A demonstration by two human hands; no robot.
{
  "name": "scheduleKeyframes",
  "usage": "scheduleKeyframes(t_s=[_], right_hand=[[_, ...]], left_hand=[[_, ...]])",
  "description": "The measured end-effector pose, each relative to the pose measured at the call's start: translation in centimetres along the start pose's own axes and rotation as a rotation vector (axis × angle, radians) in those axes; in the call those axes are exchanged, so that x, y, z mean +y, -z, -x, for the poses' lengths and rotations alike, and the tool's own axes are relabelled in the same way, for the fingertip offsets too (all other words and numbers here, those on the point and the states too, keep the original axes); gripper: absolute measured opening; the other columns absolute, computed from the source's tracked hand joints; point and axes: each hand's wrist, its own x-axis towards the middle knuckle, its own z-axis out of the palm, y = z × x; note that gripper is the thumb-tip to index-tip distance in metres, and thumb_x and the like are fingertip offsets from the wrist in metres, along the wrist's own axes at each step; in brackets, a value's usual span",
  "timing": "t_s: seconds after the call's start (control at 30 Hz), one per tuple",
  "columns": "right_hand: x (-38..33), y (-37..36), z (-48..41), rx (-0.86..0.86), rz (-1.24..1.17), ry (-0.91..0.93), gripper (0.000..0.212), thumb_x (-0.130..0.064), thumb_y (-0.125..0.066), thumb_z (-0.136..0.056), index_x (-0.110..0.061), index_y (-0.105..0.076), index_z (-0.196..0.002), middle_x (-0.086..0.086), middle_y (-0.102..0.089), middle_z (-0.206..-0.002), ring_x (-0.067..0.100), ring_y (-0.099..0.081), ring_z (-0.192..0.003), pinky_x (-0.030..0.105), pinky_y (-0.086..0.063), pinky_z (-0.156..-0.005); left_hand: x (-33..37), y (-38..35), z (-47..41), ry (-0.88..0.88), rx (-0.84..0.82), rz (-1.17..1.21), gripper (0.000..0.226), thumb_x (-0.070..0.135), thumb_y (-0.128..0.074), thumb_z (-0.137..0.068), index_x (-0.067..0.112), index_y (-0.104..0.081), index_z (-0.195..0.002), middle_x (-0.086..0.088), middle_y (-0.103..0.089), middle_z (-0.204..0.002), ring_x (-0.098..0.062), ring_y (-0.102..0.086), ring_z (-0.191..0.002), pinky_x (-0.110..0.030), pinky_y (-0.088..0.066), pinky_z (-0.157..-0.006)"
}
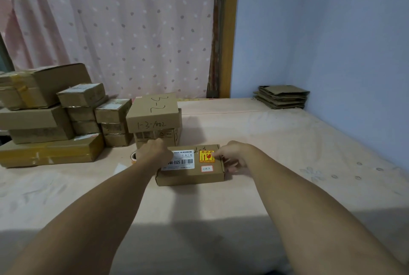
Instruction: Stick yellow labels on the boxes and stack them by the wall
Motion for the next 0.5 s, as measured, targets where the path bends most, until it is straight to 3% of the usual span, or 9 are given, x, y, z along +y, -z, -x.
scheduleKeyframes(t_s=[0.1,0.17,0.33,0.5], right_hand=[[-0.4,0.4,-0.6,0.027,-0.067,0.05,0.032,-0.031,-0.073,-0.093,-0.013,-0.064,-0.117,0.007,-0.075,-0.1,0.022,-0.069,-0.089,0.039,-0.053,-0.078],[-0.5,0.7,-0.9,0.035,-0.174,0.069,0.035,-0.028,-0.075,-0.091,-0.011,-0.062,-0.119,0.01,-0.073,-0.106,0.026,-0.07,-0.095,0.043,-0.058,-0.082],[0.0,2.2,-1.1,0.016,-0.466,0.075,0.045,-0.02,-0.079,-0.089,-0.004,-0.058,-0.126,0.015,-0.073,-0.103,0.027,-0.074,-0.079,0.04,-0.062,-0.061],[2.3,5.2,-1.2,0.068,-0.602,0.077,0.04,-0.018,-0.079,-0.09,-0.002,-0.062,-0.122,0.015,-0.076,-0.1,0.027,-0.075,-0.081,0.039,-0.061,-0.061]], left_hand=[[0.1,0.6,-0.5,0.015,0.051,0.072,0.023,0.032,-0.063,-0.088,0.014,-0.059,-0.102,-0.004,-0.065,-0.095,-0.026,-0.064,-0.091,-0.04,-0.058,-0.082],[0.4,1.1,-1.0,0.035,0.077,0.173,0.02,0.03,-0.062,-0.088,0.012,-0.06,-0.096,-0.005,-0.066,-0.094,-0.026,-0.064,-0.089,-0.039,-0.059,-0.08],[1.8,1.4,-2.2,0.056,0.103,0.504,0.016,0.025,-0.062,-0.09,0.011,-0.07,-0.091,-0.008,-0.069,-0.09,-0.025,-0.064,-0.084,-0.036,-0.057,-0.074],[5.9,0.5,-2.6,0.132,0.116,0.954,0.027,0.014,-0.058,-0.087,0.011,-0.07,-0.111,-0.011,-0.066,-0.104,-0.032,-0.062,-0.096,-0.043,-0.059,-0.082]])
